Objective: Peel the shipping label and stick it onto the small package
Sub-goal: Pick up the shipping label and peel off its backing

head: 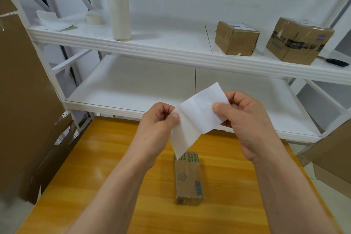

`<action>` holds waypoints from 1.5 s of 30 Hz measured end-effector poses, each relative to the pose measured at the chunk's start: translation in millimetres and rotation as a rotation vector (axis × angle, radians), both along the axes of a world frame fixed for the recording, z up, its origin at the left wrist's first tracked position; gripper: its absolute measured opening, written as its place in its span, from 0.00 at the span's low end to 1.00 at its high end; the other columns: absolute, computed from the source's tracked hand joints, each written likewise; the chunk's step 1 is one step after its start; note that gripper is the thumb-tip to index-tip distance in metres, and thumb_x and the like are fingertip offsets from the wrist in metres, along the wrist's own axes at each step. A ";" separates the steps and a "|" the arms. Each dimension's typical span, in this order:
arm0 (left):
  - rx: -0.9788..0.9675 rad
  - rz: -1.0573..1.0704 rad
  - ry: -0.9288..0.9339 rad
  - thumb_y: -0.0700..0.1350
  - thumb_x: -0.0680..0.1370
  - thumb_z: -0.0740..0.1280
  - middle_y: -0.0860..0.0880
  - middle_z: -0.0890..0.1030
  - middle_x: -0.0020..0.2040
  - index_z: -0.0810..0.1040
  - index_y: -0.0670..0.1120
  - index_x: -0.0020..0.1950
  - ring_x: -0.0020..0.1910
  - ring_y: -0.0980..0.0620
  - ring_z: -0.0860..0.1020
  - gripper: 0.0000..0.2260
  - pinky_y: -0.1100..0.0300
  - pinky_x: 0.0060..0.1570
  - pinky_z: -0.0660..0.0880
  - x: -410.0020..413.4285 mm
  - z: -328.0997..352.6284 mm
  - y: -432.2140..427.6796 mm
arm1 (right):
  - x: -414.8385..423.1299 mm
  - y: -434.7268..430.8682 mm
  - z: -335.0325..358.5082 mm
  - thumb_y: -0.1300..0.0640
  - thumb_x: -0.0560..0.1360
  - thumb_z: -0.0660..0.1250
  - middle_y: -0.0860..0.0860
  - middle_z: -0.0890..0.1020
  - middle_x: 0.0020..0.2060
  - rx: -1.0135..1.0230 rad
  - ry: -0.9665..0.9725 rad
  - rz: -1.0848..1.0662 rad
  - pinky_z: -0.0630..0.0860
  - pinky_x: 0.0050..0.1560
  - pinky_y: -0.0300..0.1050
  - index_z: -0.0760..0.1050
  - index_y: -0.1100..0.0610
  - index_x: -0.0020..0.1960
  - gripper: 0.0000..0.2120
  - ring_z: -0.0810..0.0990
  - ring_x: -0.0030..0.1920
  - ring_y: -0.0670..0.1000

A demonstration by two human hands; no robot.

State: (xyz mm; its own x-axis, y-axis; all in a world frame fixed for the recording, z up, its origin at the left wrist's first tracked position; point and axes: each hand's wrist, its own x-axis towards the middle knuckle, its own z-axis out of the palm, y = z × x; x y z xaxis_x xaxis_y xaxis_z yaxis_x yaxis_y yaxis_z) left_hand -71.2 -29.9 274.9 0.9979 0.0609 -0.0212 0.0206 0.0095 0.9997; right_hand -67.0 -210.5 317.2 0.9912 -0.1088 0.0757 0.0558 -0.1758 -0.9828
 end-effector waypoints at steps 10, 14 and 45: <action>0.047 0.011 -0.013 0.38 0.76 0.70 0.47 0.80 0.35 0.79 0.44 0.43 0.31 0.55 0.74 0.03 0.63 0.32 0.70 3.2 1.8 7.4 | 2.6 -2.7 0.3 0.64 0.75 0.69 0.48 0.86 0.36 0.008 -0.016 -0.003 0.79 0.45 0.49 0.80 0.56 0.46 0.04 0.82 0.40 0.48; -0.022 0.003 0.002 0.36 0.78 0.67 0.47 0.82 0.33 0.78 0.41 0.46 0.33 0.52 0.79 0.02 0.60 0.31 0.74 2.7 1.9 5.7 | 2.7 -0.8 -0.3 0.63 0.75 0.70 0.53 0.86 0.39 -0.009 -0.015 0.007 0.79 0.47 0.51 0.80 0.56 0.46 0.03 0.82 0.41 0.50; 0.015 0.020 0.021 0.42 0.81 0.66 0.49 0.84 0.40 0.78 0.44 0.50 0.31 0.54 0.81 0.02 0.61 0.27 0.69 -0.6 -2.1 4.1 | 5.6 -7.3 -5.5 0.63 0.75 0.70 0.48 0.86 0.38 0.033 -0.018 -0.049 0.79 0.45 0.47 0.80 0.55 0.46 0.04 0.83 0.40 0.47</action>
